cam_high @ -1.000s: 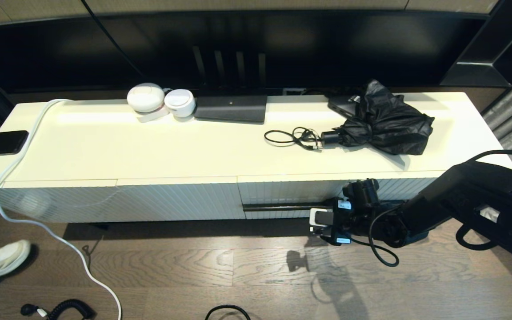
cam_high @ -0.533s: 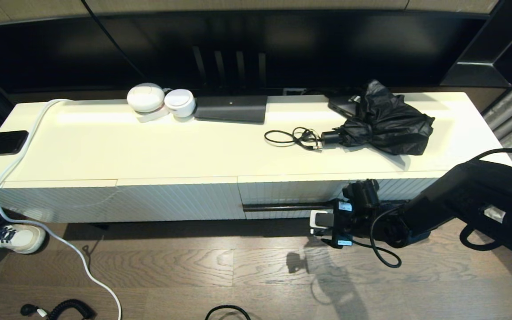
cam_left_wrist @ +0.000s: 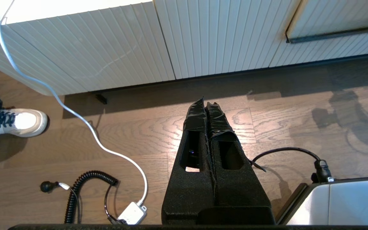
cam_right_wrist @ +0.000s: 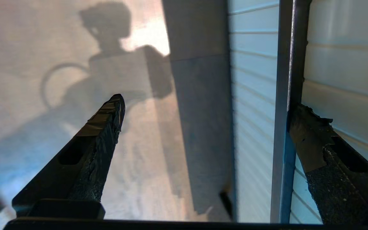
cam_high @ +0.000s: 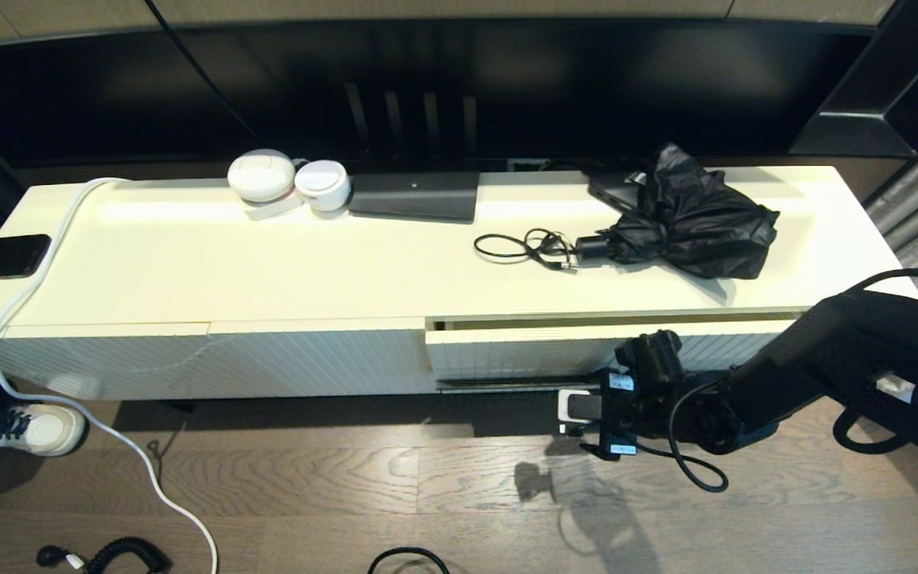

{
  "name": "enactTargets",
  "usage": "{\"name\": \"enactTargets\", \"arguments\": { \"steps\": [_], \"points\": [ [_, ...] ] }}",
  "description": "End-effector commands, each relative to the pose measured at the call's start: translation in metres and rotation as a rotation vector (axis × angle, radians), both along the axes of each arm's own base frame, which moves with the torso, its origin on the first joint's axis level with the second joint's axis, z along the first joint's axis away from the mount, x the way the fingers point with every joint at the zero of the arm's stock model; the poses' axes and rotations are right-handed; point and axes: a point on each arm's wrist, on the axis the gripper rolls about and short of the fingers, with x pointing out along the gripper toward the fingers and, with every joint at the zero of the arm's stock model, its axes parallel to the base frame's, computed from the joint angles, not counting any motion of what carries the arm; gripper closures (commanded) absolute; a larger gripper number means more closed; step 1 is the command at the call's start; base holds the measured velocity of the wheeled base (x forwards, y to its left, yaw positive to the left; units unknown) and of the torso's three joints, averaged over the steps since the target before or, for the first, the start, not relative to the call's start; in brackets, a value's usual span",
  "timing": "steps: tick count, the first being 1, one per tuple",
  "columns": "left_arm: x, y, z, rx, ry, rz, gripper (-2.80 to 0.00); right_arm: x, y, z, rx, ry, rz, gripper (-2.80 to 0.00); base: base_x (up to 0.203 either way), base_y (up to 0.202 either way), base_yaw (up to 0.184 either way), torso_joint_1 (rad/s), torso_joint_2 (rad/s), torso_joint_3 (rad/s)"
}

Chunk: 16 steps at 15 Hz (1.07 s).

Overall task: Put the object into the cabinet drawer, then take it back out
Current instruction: Open the drawer

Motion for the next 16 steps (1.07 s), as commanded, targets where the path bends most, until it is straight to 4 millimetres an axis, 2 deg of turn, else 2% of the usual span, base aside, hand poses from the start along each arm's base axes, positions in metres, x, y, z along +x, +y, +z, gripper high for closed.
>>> {"name": "enactTargets", "arguments": {
  "steps": [1, 8, 16],
  "points": [
    [0.000, 0.000, 0.000, 0.001, 0.000, -0.001, 0.00, -0.003, -0.001, -0.002, -0.007, 0.003, 0.004, -2.80, 0.000, 0.000, 0.000, 0.000, 0.00, 0.000],
    [0.000, 0.000, 0.000, 0.001, 0.000, 0.000, 0.00, -0.020, 0.002, -0.010, -0.016, 0.059, 0.012, -2.80, 0.000, 0.000, 0.000, 0.000, 0.00, 0.000],
    [0.000, 0.000, 0.000, 0.001, 0.000, 0.000, 0.00, -0.046, -0.002, 0.000, -0.016, 0.090, 0.014, -2.80, 0.000, 0.000, 0.000, 0.000, 0.00, 0.000]
  ]
}}
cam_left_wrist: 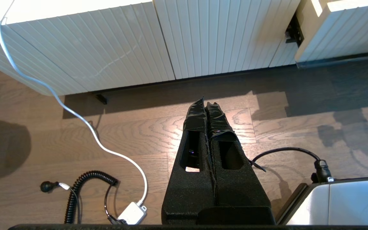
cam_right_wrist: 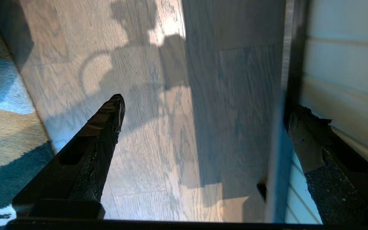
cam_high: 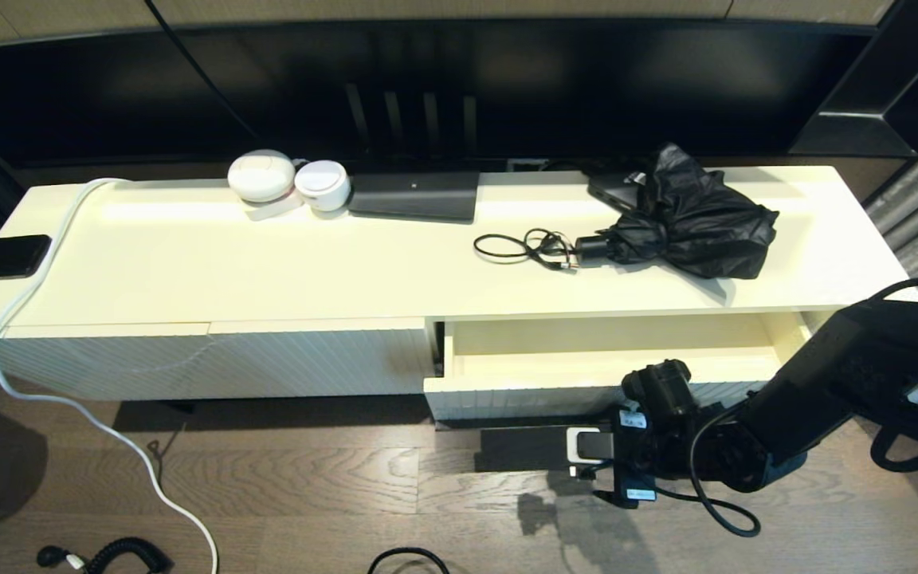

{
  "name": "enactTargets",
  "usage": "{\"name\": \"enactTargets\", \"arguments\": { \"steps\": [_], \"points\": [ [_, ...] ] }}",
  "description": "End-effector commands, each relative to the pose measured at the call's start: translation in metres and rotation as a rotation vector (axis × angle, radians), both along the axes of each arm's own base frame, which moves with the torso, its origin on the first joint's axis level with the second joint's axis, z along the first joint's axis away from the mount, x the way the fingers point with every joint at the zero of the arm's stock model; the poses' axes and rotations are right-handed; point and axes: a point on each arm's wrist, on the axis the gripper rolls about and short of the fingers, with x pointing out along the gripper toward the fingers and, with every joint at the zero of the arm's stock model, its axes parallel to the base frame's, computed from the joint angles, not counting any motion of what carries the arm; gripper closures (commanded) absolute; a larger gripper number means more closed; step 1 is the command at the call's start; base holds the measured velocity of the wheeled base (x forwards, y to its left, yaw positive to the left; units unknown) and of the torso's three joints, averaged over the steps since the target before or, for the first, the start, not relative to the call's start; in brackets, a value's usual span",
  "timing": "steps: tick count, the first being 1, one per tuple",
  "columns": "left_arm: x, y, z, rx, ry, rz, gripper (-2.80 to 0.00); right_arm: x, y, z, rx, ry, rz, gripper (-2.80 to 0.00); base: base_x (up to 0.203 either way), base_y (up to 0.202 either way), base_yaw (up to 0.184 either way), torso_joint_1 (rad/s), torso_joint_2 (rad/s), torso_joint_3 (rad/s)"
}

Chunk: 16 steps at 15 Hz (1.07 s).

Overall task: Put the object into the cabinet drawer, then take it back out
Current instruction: Open the drawer

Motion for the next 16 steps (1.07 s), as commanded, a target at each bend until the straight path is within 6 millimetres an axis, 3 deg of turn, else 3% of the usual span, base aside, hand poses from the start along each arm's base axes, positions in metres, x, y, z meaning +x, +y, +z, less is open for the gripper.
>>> {"name": "enactTargets", "arguments": {
  "steps": [1, 6, 12, 16],
  "points": [
    [0.000, 0.000, 0.000, 0.001, 0.000, -0.001, 0.00, -0.004, 0.001, 0.007, 0.007, -0.015, 0.007, -2.80, 0.000, 0.000, 0.000, 0.000, 0.00, 0.000],
    [0.000, 0.000, 0.000, 0.001, 0.000, -0.001, 0.00, -0.014, -0.001, 0.023, 0.020, -0.035, 0.003, -2.80, 0.000, 0.000, 0.000, 0.000, 0.00, 0.000],
    [0.000, 0.000, 0.000, 0.001, 0.000, 0.000, 0.00, -0.053, -0.017, 0.092, 0.074, -0.150, -0.009, -2.80, 0.000, 0.000, 0.000, 0.000, 0.00, 0.000],
    [0.000, 0.000, 0.000, 0.002, -0.001, 0.000, 0.00, -0.097, -0.035, 0.136, 0.100, -0.213, -0.011, -2.80, 0.000, 0.000, 0.000, 0.000, 0.00, 0.000]
  ]
}}
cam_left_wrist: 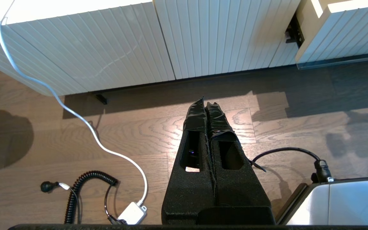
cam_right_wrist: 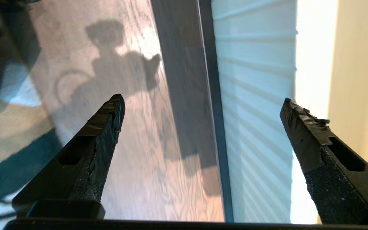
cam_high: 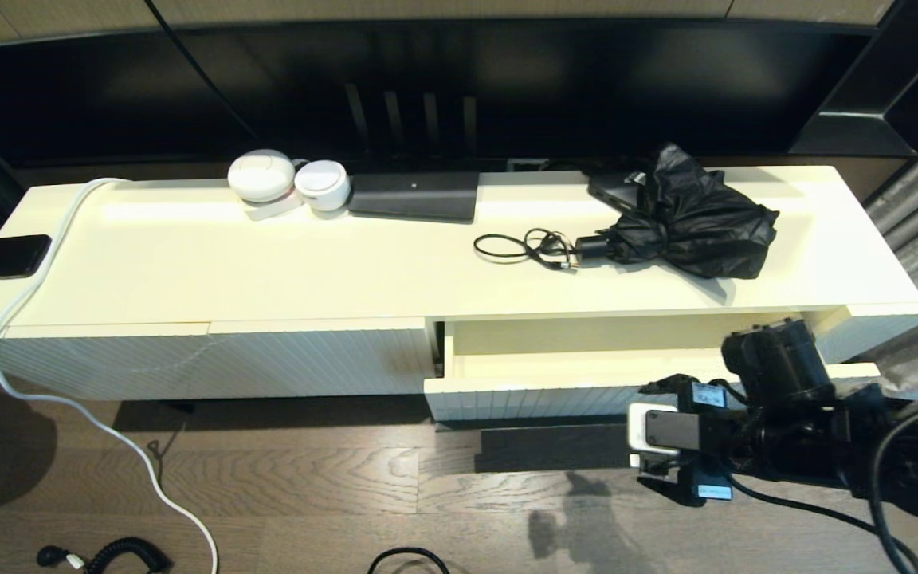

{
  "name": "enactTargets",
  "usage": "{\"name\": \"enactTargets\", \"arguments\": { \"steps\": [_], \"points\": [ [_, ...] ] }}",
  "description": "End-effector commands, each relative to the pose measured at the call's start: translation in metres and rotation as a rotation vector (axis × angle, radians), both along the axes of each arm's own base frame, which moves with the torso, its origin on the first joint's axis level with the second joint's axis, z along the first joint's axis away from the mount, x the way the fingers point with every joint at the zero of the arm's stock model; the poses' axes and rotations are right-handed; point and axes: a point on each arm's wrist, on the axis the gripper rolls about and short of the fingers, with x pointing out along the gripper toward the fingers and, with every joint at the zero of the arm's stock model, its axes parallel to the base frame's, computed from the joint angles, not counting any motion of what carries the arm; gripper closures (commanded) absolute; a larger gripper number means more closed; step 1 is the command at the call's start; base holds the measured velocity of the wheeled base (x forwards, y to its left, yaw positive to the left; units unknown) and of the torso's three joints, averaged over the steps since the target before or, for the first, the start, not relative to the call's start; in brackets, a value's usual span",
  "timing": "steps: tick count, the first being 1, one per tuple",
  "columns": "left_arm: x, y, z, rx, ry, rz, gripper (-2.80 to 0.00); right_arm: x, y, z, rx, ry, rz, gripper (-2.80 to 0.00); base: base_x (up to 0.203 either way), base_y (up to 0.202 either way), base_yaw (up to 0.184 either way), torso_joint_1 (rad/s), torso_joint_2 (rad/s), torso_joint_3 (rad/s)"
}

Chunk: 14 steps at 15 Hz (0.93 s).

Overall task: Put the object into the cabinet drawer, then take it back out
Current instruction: Open the drawer

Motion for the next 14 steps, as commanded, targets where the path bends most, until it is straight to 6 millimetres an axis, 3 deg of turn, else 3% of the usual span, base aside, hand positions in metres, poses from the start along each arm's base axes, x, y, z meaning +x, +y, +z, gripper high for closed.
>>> {"name": "enactTargets", "arguments": {
  "steps": [1, 5, 6, 10, 14],
  "points": [
    [0.000, 0.000, 0.000, 0.000, 0.000, 0.000, 0.00, -0.028, -0.011, 0.035, 0.032, -0.091, 0.004, -2.80, 0.000, 0.000, 0.000, 0.000, 0.00, 0.000],
    [0.000, 0.000, 0.000, 0.000, 0.000, 0.001, 0.00, -0.070, -0.029, 0.059, 0.009, -0.072, -0.013, -2.80, 0.000, 0.000, 0.000, 0.000, 0.00, 0.000],
    [0.000, 0.000, 0.000, 0.002, 0.000, -0.001, 0.00, -0.075, -0.030, 0.064, 0.005, -0.069, -0.015, 0.00, 0.000, 0.000, 0.000, 0.000, 0.00, 0.000],
    [0.000, 0.000, 0.000, 0.000, 0.000, -0.001, 0.00, -0.073, -0.029, 0.063, -0.007, -0.067, -0.022, 0.00, 0.000, 0.000, 0.000, 0.000, 0.00, 0.000],
    [0.000, 0.000, 0.000, 0.000, 0.000, 0.001, 0.00, -0.044, -0.018, 0.066, -0.022, -0.075, -0.044, 0.00, 0.000, 0.000, 0.000, 0.000, 0.00, 0.000]
  ]
}}
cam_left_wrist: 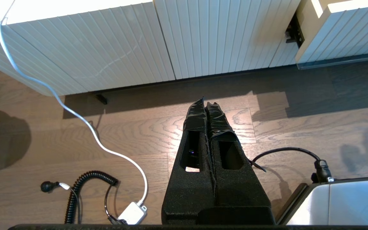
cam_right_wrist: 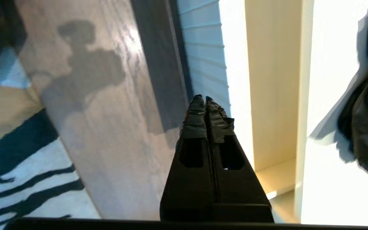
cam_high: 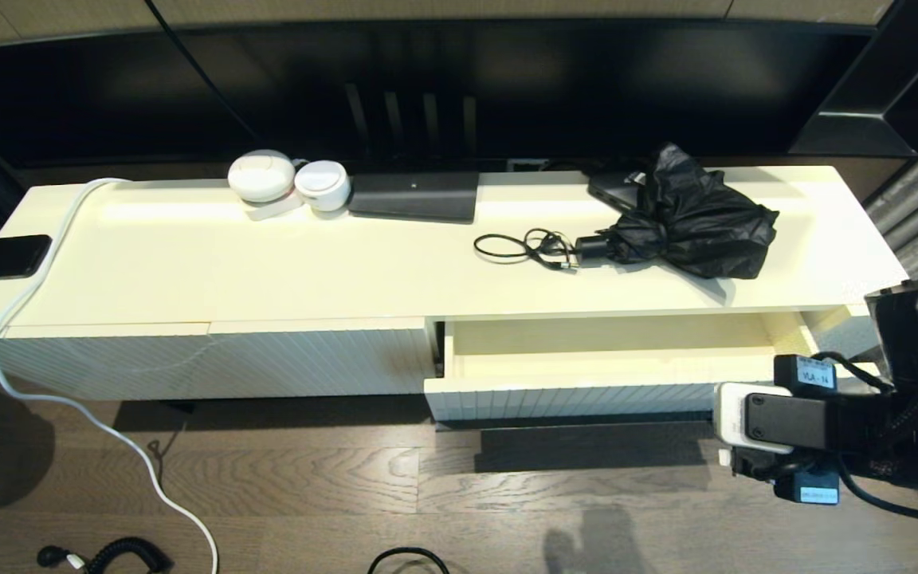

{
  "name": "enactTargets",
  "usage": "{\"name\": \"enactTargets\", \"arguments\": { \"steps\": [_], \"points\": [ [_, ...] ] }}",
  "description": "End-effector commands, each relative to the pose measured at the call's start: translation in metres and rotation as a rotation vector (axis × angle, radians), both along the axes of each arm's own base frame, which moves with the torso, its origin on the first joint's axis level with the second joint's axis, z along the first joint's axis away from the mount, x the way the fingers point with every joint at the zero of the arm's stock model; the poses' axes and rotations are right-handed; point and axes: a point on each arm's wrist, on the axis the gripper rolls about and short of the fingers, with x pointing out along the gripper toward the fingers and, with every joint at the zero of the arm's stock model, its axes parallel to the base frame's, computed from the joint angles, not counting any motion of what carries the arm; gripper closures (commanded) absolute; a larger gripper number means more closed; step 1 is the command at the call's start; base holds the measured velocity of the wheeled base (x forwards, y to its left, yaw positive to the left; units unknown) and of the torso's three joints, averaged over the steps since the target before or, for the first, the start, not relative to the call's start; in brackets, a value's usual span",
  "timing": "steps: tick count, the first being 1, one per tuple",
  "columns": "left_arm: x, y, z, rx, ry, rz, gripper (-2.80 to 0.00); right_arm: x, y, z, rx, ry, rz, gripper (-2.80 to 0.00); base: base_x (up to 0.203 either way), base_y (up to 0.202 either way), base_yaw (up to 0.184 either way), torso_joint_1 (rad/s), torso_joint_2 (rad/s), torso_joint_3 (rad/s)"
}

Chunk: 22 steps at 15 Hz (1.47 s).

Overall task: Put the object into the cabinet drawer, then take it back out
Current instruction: Open the drawer

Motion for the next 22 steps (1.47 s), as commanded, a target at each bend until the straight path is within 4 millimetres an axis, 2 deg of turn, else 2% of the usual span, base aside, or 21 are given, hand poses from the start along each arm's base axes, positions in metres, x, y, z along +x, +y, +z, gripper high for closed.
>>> {"name": "enactTargets", "arguments": {
  "steps": [1, 6, 9, 13, 18, 22],
  "points": [
    [0.000, 0.000, 0.000, 0.002, 0.000, 0.000, 0.00, 0.019, 0.009, -0.008, -0.018, 0.029, 0.006, 0.00, 0.000, 0.000, 0.000, 0.000, 0.00, 0.000],
    [0.000, 0.000, 0.000, 0.002, -0.001, 0.001, 0.00, 0.074, 0.034, -0.024, -0.027, 0.020, 0.005, 0.00, 0.000, 0.000, 0.000, 0.000, 0.00, 0.000],
    [0.000, 0.000, 0.000, 0.001, 0.000, 0.000, 0.00, 0.103, 0.038, -0.022, -0.040, -0.013, -0.014, 0.00, 0.000, 0.000, 0.000, 0.000, 0.00, 0.000],
    [0.000, 0.000, 0.000, 0.000, 0.000, 0.000, 0.00, 0.126, 0.040, -0.016, -0.083, -0.037, 0.004, 0.00, 0.000, 0.000, 0.000, 0.000, 0.00, 0.000],
    [0.000, 0.000, 0.000, 0.000, 0.000, 0.000, 0.00, 0.146, 0.038, -0.007, -0.146, -0.005, 0.022, 0.00, 0.000, 0.000, 0.000, 0.000, 0.00, 0.000],
    [0.000, 0.000, 0.000, 0.000, 0.000, 0.000, 0.00, 0.163, 0.036, -0.009, -0.174, 0.008, 0.023, 0.00, 0.000, 0.000, 0.000, 0.000, 0.00, 0.000]
  ]
}}
